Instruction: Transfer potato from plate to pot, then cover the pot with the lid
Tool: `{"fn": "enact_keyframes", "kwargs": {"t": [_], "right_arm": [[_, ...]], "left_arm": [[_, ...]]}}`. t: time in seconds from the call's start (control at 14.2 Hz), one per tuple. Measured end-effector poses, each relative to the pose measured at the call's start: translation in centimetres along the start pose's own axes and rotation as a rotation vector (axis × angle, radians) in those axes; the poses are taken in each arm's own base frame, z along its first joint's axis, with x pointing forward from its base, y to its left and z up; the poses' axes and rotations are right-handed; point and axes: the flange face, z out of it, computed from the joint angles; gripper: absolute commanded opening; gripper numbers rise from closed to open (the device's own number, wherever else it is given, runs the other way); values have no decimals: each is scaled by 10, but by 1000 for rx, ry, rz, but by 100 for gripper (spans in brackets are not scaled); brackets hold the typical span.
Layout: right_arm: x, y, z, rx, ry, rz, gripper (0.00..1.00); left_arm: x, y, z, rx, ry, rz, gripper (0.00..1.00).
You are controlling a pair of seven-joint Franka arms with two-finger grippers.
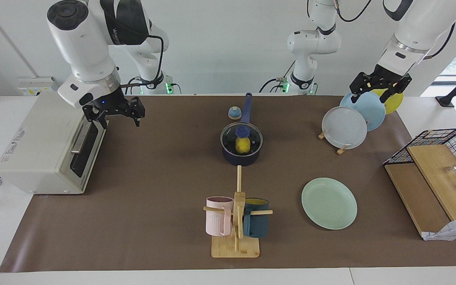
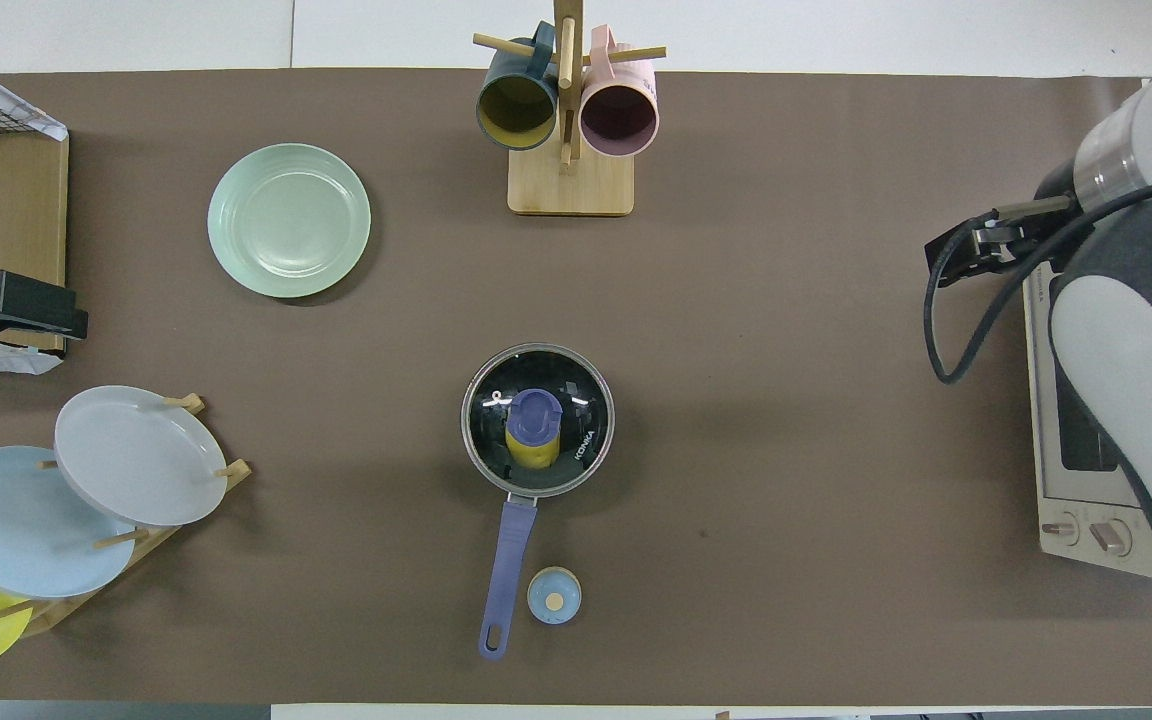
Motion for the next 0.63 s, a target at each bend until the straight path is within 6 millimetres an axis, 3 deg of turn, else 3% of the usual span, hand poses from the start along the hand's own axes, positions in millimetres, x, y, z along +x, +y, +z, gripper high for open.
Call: {"fn": "enact_keyframes", "kwargs": {"t": [0.21, 0.42, 0.63], "right_arm": [[-9, 34, 2, -5, -5, 28, 100], [-19, 24, 7, -7, -17, 11, 100], [-27, 29, 7, -8, -17, 21, 100]], "left_arm": [[2, 0, -1, 0, 13, -6, 100], [2, 0, 0, 0, 13, -9, 100], [2, 0, 1, 0, 10, -9, 100]]}}
